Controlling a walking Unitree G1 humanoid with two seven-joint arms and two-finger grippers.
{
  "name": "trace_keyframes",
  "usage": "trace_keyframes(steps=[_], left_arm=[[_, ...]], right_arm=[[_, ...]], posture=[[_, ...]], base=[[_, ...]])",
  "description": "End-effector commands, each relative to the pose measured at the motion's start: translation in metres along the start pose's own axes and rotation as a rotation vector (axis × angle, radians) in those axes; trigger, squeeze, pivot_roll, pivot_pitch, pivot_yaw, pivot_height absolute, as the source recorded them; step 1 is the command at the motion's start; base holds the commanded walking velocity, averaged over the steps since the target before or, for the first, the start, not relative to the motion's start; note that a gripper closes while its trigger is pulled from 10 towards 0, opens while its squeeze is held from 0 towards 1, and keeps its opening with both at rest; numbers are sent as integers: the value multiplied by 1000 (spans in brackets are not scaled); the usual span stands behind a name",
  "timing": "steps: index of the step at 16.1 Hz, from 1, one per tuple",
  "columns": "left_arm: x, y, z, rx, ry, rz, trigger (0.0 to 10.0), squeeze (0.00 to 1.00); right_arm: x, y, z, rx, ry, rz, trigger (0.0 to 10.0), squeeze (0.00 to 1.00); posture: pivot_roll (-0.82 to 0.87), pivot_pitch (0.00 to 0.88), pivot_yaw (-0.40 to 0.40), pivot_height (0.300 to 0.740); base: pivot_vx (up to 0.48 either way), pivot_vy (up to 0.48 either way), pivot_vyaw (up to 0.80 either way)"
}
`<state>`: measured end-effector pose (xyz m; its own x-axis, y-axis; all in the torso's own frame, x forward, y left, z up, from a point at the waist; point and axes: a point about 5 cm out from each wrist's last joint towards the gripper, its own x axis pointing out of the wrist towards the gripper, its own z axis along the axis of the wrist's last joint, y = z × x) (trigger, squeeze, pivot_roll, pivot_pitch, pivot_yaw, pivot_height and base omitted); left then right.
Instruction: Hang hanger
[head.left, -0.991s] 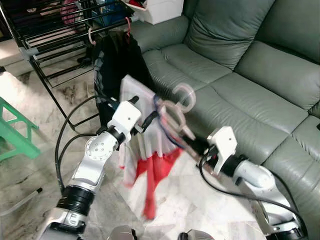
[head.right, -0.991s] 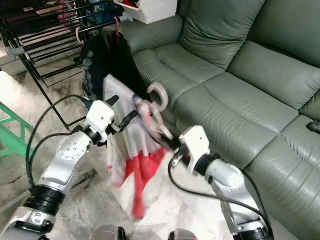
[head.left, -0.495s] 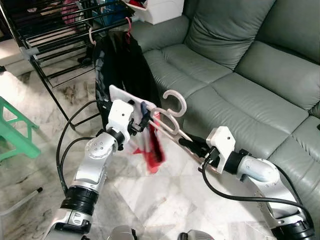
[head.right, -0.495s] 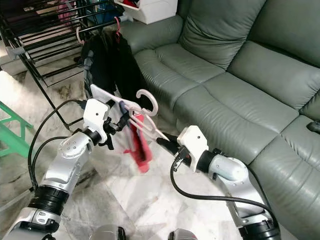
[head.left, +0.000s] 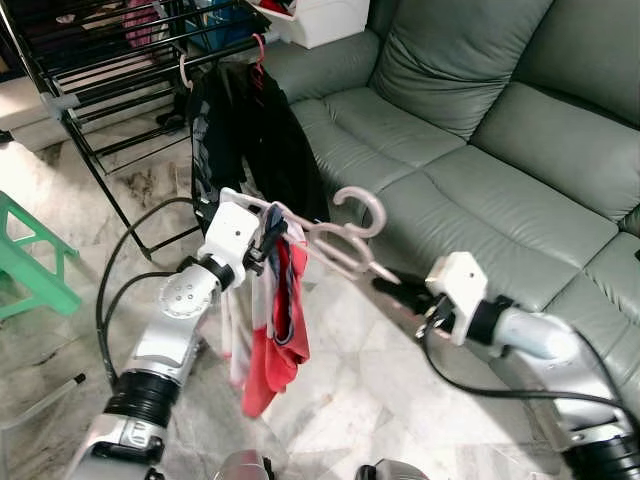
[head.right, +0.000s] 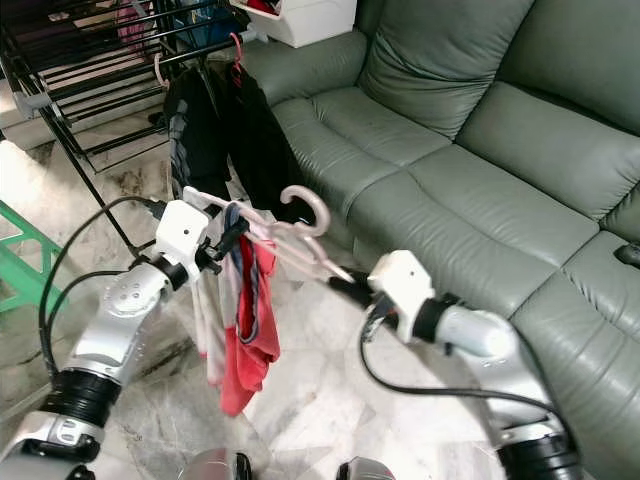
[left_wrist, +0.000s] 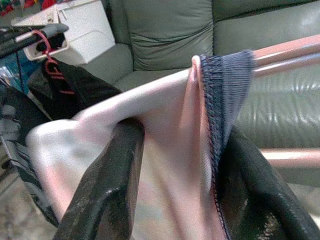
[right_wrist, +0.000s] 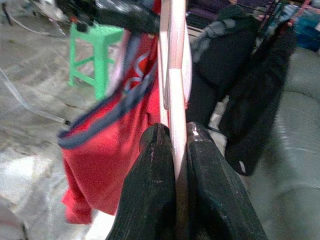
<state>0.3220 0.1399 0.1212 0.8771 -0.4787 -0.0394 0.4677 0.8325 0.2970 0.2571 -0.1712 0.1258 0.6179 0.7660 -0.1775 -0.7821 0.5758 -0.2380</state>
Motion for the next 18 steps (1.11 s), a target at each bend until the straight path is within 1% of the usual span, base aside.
trace_keyframes(steps=[1,5,10,18], left_arm=[[2,6,6,39,-15,-5,0,0],[2,9,5,62,-14,-9,0,0],[3,2,2,73,-10,-30,0,0],[5,-2,2,54,-18,-40,0,0]], right_arm=[[-4,-12,9,-30,-38,-33,10000,0],[-6,-15,8,-35,-26,-31,10000,0],[-4,-12,7,-39,-29,-14,10000,0],[-3,-10,6,-27,-33,-23,10000,0]], posture=[[-52,21,25,740],[-50,20,24,740],[-50,20,24,740],[-54,23,24,740]], base=[[0,0,0],[0,0,0],[0,0,0],[0,0,0]])
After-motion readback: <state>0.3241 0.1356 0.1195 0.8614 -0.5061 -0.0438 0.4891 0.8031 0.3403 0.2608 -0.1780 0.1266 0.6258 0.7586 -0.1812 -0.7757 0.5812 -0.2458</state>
